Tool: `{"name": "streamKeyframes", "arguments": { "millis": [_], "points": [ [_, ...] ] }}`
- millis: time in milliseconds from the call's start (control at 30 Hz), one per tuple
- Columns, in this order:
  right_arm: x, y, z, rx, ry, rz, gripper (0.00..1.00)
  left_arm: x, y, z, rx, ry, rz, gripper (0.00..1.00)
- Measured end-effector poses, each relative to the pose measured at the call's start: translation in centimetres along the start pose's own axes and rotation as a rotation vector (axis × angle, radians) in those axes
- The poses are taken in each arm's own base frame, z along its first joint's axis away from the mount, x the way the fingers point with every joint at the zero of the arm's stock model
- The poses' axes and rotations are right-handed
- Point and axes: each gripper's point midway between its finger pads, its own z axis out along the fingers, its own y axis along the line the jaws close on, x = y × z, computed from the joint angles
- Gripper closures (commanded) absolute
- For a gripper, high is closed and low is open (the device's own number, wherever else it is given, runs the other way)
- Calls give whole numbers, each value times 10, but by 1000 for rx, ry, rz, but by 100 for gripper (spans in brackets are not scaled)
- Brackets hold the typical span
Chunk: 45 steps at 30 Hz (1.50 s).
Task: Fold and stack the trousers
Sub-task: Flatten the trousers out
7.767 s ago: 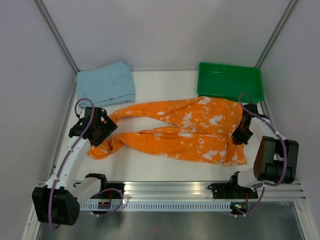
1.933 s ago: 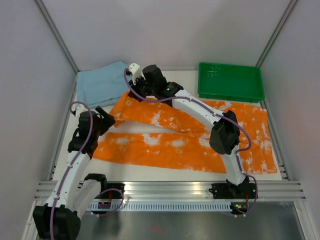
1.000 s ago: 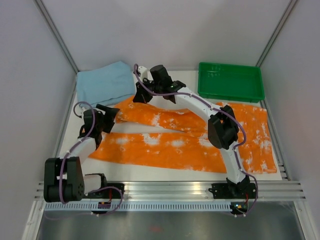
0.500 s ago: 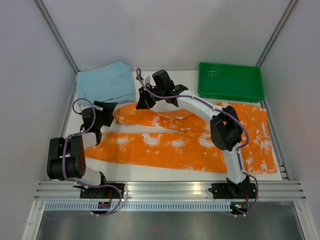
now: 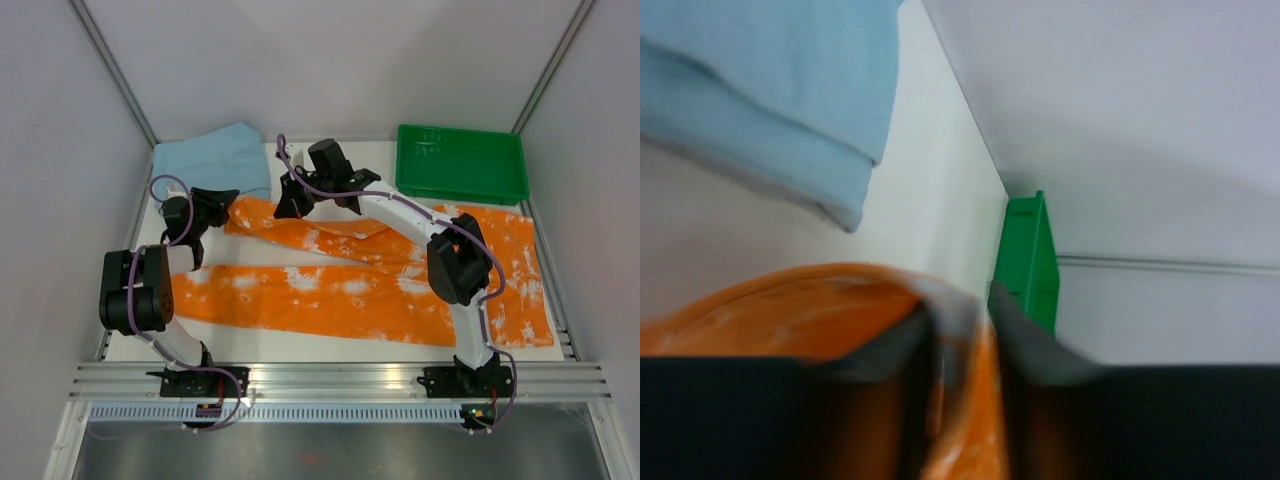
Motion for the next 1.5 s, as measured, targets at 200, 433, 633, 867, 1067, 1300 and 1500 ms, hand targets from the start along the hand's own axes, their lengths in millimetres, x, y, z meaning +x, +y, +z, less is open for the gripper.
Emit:
{"name": "streamKeyframes", "arguments": {
  "millis": [200,433,633,867,1067,1300,1500],
  "points": [
    [1,5,-10,11,0,-5,100,-8,-11,12,53,-5,43,98],
    [-19,-5,-8,71,-30,-10,100,-41,-59,-31,114,-181,324,98],
    [-73,-10,16,45,-143,-31,58,-93,-135,-102,140,-522,596,72],
    [-22,-59,63,94,-36,83,2,-90,-64,-107,-107,-483,575,10],
    [16,-101,55,259,65,168,2,-74,10,-151,-363,-497,517,3],
    [-10,-138,-24,473,-9,226,2,-93,-16,-199,-420,-646,505,3],
    [-17,-157,-141,776,-102,296,19,-84,-31,-201,-385,-587,532,7]
  ]
}}
